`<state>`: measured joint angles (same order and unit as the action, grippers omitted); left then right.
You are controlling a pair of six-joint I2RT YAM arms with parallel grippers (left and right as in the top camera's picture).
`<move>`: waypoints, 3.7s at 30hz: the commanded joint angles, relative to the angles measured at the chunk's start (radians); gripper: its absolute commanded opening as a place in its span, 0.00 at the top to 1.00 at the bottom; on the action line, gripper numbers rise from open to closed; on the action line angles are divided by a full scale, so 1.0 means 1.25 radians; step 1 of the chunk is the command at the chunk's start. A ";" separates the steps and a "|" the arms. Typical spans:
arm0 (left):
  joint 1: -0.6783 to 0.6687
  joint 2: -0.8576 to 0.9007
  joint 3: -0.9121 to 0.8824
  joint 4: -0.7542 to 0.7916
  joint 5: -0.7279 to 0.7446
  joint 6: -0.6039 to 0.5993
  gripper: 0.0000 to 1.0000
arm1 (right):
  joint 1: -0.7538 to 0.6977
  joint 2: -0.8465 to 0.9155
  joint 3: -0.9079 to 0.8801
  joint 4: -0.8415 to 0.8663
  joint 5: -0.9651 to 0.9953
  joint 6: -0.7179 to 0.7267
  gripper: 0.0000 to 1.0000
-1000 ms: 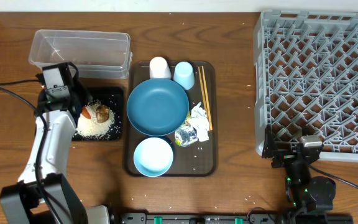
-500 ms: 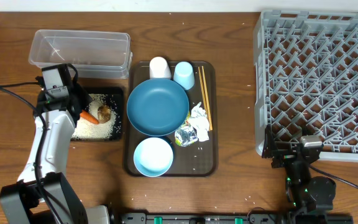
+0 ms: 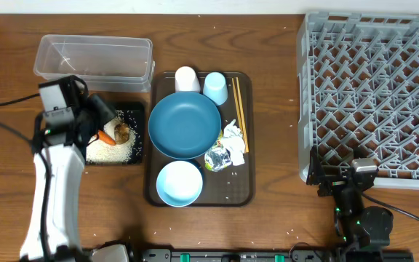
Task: Sort waste into correct bins and load items into the dishwasher rack
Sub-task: 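Carry the carrot left over the black tray and release it, then move the left gripper back to the foil and yellow wrapper, then grasp the yellow snack wrapper with foil using the left gripper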
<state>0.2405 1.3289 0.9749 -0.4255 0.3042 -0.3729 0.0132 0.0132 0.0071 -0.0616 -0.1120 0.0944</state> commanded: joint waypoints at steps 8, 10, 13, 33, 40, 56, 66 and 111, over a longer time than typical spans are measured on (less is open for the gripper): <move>-0.095 -0.030 -0.002 -0.132 0.379 0.005 0.01 | -0.008 0.001 -0.001 -0.002 0.003 -0.005 0.01; -0.138 -0.030 -0.002 -0.162 0.379 0.049 0.01 | -0.008 0.001 -0.001 -0.002 0.003 -0.005 0.01; -0.231 -0.031 -0.002 -0.185 0.377 0.091 0.01 | -0.008 0.001 -0.001 -0.002 0.003 -0.005 0.01; -0.877 0.005 -0.002 -0.175 -0.359 -0.392 0.07 | -0.008 0.001 -0.001 -0.002 0.003 -0.005 0.01; -0.882 0.113 -0.002 -0.137 -0.358 -0.497 0.07 | -0.008 0.001 -0.001 -0.002 0.003 -0.005 0.01; -0.882 0.180 -0.002 -0.157 -0.425 -0.513 0.13 | -0.008 0.001 -0.001 -0.002 0.003 -0.005 0.01; -0.881 0.234 -0.002 -0.133 -0.448 -0.517 0.17 | -0.008 0.001 -0.001 -0.002 0.003 -0.005 0.01; -0.881 0.247 0.003 -0.139 -0.445 -0.501 0.94 | -0.008 0.001 -0.001 -0.002 0.003 -0.005 0.01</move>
<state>-0.8593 1.6722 0.9745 -0.5797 -0.2394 -1.0107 0.0132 0.0132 0.0071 -0.0616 -0.1120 0.0944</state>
